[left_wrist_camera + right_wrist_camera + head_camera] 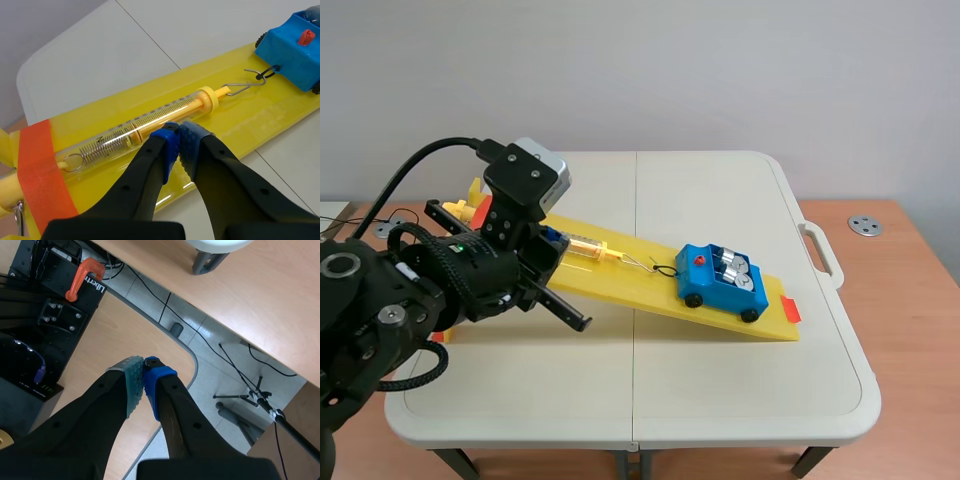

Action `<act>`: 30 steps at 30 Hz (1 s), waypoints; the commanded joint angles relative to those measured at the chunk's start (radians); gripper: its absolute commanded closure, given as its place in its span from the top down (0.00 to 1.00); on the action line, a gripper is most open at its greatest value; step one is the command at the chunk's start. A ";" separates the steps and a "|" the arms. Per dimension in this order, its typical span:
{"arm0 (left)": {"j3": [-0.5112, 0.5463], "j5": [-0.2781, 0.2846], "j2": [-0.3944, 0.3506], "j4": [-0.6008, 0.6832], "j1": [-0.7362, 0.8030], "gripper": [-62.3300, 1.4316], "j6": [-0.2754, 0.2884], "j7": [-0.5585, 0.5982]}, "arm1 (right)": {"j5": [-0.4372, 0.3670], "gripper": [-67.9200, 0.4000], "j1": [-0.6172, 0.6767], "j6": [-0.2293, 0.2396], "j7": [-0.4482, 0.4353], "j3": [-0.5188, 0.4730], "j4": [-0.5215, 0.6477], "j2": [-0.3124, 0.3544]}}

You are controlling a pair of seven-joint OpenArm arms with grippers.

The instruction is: Place the four metal weights on the blue cart on the ramp.

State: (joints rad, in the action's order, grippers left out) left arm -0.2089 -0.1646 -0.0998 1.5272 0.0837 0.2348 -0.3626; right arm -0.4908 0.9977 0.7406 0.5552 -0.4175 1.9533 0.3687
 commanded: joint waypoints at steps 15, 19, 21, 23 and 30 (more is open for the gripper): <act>0.031 0.018 0.016 0.094 -0.032 0.07 -0.068 0.150 | -0.063 0.02 0.000 0.005 -0.106 -0.042 0.103 0.019; 0.031 0.018 0.016 0.094 -0.032 0.07 -0.068 0.156 | -0.063 0.02 -0.001 0.005 -0.109 -0.042 0.103 0.019; 0.031 0.018 0.016 0.094 -0.032 0.07 -0.068 0.156 | -0.063 0.02 -0.001 0.005 -0.109 -0.042 0.103 0.019; 0.031 0.018 0.016 0.094 -0.032 0.07 -0.068 0.155 | -0.063 0.02 -0.001 0.005 -0.112 -0.042 0.103 0.019; 0.031 0.117 0.009 0.194 -0.007 0.07 -0.065 0.047 | -0.063 0.02 -0.010 0.005 -0.155 -0.042 0.103 0.019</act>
State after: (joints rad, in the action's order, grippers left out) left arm -0.2089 -0.1085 -0.1001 1.5482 0.0895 0.2352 -0.4068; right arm -0.4908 0.9974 0.7406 0.5198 -0.4175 1.9533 0.3687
